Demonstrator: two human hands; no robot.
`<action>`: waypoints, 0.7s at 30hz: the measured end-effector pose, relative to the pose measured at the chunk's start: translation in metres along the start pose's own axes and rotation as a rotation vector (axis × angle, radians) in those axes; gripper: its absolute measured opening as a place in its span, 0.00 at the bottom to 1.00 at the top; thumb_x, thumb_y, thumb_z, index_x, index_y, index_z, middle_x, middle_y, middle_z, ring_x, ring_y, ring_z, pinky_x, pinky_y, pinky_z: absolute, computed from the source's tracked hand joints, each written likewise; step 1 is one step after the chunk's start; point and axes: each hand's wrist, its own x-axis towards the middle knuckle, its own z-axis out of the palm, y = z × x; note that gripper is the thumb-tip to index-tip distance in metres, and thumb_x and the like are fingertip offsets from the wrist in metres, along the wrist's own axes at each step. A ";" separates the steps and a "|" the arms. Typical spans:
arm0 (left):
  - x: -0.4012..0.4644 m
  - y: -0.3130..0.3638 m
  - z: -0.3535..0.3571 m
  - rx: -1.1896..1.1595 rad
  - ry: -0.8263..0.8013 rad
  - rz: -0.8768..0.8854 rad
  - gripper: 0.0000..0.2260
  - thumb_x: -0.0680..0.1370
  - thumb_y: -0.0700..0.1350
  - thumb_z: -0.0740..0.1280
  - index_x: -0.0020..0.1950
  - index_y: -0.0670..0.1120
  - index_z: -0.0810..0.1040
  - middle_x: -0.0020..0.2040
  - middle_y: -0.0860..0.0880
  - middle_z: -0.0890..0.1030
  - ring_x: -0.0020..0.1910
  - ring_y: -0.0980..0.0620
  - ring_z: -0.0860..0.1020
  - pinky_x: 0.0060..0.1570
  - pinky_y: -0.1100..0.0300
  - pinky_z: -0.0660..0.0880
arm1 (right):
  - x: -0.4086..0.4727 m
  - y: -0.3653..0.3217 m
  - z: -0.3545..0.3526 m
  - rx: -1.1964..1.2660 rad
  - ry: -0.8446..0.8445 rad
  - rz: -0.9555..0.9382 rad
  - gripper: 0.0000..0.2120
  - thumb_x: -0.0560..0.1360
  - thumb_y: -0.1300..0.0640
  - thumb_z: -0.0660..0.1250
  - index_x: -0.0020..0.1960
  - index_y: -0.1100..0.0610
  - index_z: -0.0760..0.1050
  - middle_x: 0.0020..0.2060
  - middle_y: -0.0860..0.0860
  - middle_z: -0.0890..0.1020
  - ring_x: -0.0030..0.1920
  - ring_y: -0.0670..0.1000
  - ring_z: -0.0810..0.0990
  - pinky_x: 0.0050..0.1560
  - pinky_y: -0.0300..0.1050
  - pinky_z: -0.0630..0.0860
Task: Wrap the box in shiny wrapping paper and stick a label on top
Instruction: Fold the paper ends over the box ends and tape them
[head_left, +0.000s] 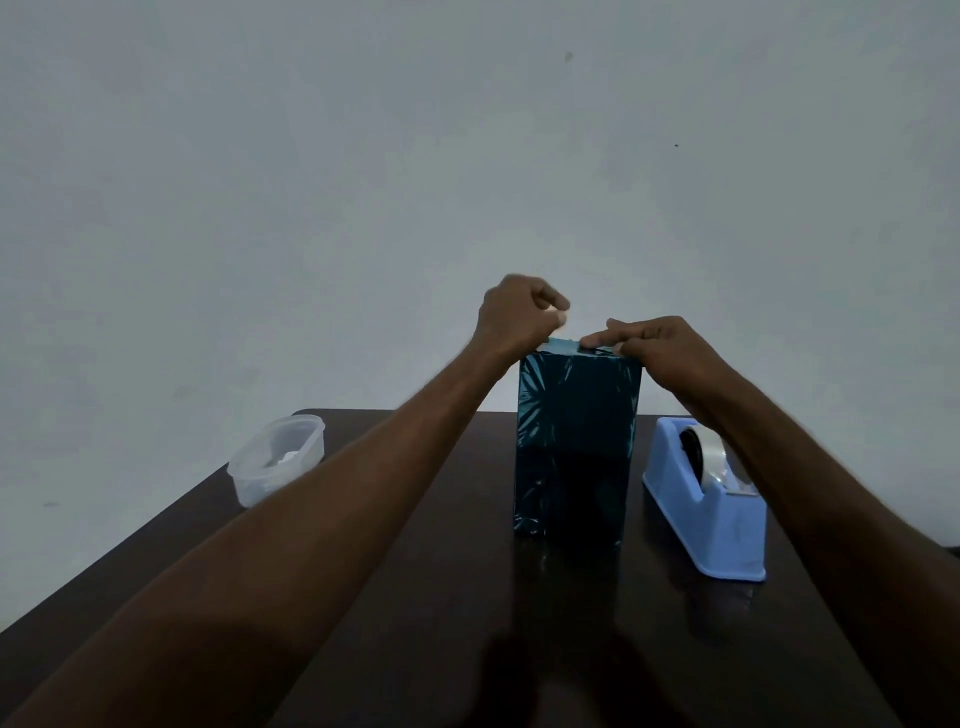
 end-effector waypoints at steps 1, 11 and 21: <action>-0.002 0.008 -0.004 0.002 0.040 0.076 0.09 0.75 0.38 0.67 0.48 0.47 0.85 0.47 0.51 0.84 0.48 0.55 0.80 0.50 0.62 0.77 | 0.000 0.001 0.000 0.003 -0.006 -0.007 0.21 0.75 0.71 0.57 0.51 0.55 0.85 0.62 0.54 0.81 0.72 0.45 0.67 0.63 0.42 0.67; -0.036 -0.016 -0.009 0.445 -0.356 0.413 0.21 0.81 0.52 0.62 0.75 0.59 0.65 0.63 0.48 0.80 0.55 0.49 0.80 0.56 0.59 0.73 | -0.002 -0.004 0.002 0.080 0.010 0.023 0.23 0.75 0.72 0.58 0.43 0.49 0.84 0.68 0.57 0.75 0.73 0.48 0.67 0.63 0.43 0.68; -0.036 -0.014 -0.005 0.465 -0.386 0.307 0.31 0.71 0.55 0.64 0.75 0.55 0.67 0.63 0.51 0.80 0.56 0.51 0.78 0.50 0.63 0.70 | 0.005 0.011 0.000 0.082 0.350 0.195 0.09 0.71 0.65 0.70 0.43 0.53 0.86 0.44 0.52 0.86 0.48 0.53 0.85 0.57 0.51 0.80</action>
